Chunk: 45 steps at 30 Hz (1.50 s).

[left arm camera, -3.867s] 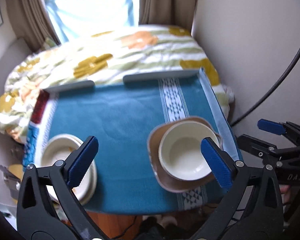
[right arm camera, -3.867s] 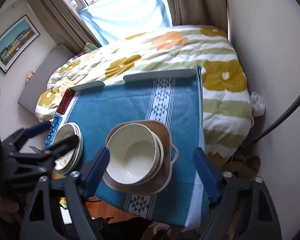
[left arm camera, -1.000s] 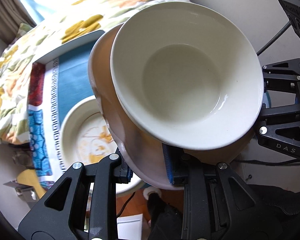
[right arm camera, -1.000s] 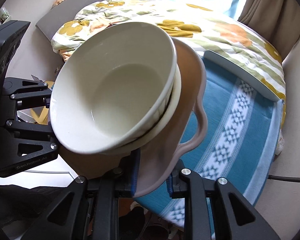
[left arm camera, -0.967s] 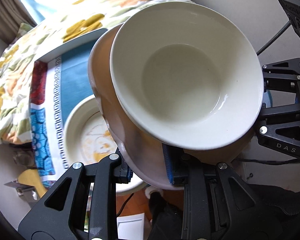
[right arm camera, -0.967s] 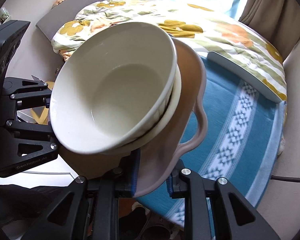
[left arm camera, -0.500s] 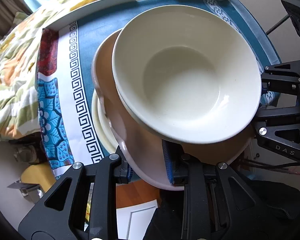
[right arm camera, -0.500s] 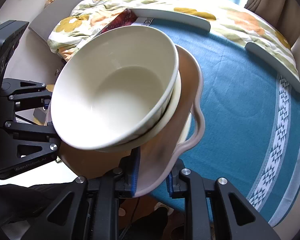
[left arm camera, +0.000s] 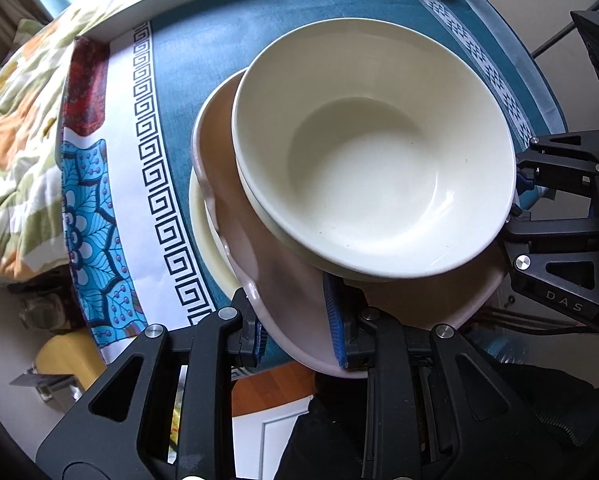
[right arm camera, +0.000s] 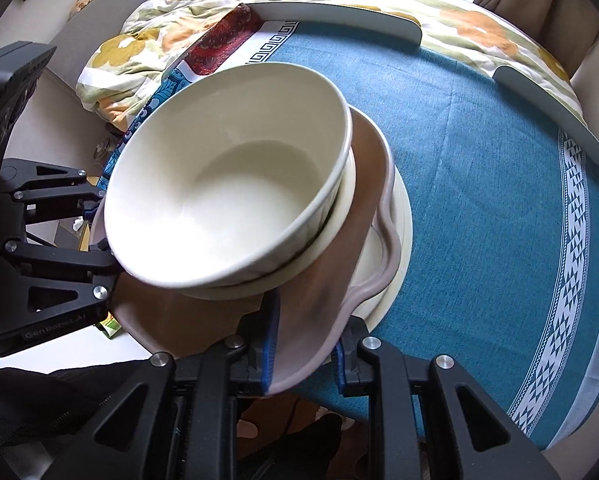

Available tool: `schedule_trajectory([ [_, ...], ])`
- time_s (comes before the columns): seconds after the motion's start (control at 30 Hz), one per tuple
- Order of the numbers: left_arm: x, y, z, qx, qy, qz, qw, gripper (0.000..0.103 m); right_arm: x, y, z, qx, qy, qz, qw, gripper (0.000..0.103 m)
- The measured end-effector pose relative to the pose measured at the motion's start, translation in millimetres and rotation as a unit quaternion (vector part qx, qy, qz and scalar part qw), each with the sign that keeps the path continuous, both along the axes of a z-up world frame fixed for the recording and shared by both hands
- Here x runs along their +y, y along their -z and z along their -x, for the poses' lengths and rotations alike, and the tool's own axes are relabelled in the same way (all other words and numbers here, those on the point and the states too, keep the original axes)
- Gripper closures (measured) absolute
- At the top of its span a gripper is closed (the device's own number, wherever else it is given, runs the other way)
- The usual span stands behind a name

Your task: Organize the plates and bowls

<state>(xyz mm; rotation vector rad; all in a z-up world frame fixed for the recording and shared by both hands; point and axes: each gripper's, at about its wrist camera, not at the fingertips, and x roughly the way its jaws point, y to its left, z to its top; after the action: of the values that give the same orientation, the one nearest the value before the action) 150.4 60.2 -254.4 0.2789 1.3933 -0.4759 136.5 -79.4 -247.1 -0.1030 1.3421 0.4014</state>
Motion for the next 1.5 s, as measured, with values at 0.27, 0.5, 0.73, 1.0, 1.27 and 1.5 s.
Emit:
schedule_trajectory([
  [0.27, -4, -6, 2, -0.019, 0.015, -0.04, 0.9989, 0.081, 3, 1, 3, 0.003, -0.005, 0.021, 1.0, 0.082],
  [0.5, -5, -6, 3, -0.017, 0.013, -0.049, 0.9986, 0.081, 3, 1, 1, 0.013, 0.01, 0.021, 1.0, 0.082],
  [0.73, -5, -19, 7, -0.028, 0.022, -0.063, 0.9974, 0.081, 4, -9, 6, 0.012, 0.019, 0.016, 1.0, 0.067],
  [1.0, -1, -45, 18, -0.052, 0.001, -0.066, 0.9965, 0.081, -2, -26, 15, -0.003, 0.024, 0.006, 1.0, 0.061],
  [1.27, 7, -115, 58, -0.124, -0.07, -0.017, 0.9897, 0.081, -22, -87, 52, -0.083, 0.036, -0.023, 0.996, 0.061],
  [1.5, -1, -215, 127, -0.29, -0.133, 0.048, 0.9465, 0.08, -45, -192, 122, -0.233, 0.083, -0.028, 0.968, 0.058],
])
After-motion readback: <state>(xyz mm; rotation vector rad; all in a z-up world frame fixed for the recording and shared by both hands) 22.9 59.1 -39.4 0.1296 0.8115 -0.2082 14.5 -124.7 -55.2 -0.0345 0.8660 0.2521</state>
